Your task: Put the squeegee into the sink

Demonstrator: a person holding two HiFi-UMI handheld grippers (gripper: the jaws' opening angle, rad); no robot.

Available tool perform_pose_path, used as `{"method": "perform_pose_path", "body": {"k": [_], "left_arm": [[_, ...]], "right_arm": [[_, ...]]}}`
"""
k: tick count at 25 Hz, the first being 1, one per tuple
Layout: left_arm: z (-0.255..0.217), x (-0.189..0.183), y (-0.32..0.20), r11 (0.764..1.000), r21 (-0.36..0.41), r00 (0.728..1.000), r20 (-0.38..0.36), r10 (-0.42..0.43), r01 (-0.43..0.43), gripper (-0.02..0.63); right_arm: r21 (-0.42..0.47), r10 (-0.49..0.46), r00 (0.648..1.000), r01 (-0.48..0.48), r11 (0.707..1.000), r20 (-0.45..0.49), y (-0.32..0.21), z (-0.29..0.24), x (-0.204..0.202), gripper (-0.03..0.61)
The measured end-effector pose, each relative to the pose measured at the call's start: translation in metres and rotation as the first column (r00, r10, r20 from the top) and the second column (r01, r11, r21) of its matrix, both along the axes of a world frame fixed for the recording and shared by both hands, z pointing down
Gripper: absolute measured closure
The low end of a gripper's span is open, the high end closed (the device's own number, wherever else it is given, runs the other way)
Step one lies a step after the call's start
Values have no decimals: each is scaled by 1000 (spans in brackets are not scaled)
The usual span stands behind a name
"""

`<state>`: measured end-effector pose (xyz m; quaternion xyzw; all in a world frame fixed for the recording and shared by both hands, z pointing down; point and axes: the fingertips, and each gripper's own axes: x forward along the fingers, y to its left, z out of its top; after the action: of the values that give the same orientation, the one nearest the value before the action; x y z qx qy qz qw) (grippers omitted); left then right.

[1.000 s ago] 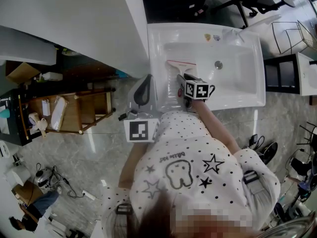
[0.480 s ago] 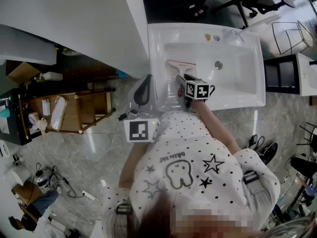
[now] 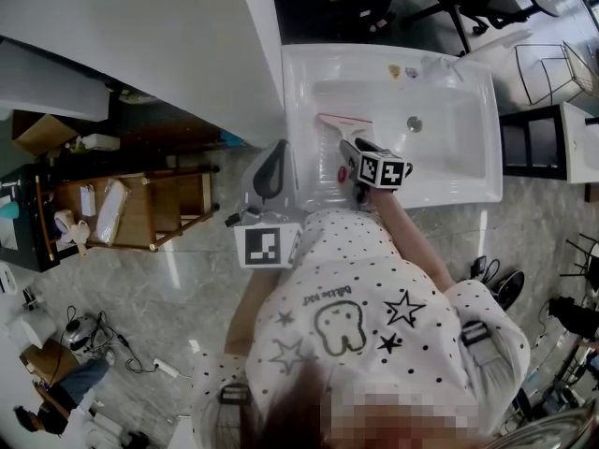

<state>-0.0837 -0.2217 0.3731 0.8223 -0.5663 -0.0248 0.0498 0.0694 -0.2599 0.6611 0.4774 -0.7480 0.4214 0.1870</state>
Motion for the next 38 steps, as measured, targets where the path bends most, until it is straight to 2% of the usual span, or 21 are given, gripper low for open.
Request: {"method": "perform_pose_path", "body": {"k": [3,5,9,22,31,38], "left_arm": [[0,0,2,1000,0,1000,0,5,-5,624],[0,0,5,1000,-3,1000,1,11,-11,624],[1,2,10,1000,-3,1000,1,30,-30,618],[0,3,27,998,-14,998,-31,62,-63,614],[-6,12,30,992,-4,991,-45,125,-126,613],[-9,27,36,982,-7,981,-46,191,-191,612]], "right_arm": [[34,44,999,-44,998,4,-4,-10,12,403],[76,49,999,-50,996,3,-8,-21,15,441],[173,36,997,-25,985,-62,-13,-41,20,581],[359,34,989,19,933,-142,-20,-92,27,581],[521,15,983,85,849,-184,-8,-157,23,581],[592,44,983,72,803,-180,7,-198,32,581]]}}
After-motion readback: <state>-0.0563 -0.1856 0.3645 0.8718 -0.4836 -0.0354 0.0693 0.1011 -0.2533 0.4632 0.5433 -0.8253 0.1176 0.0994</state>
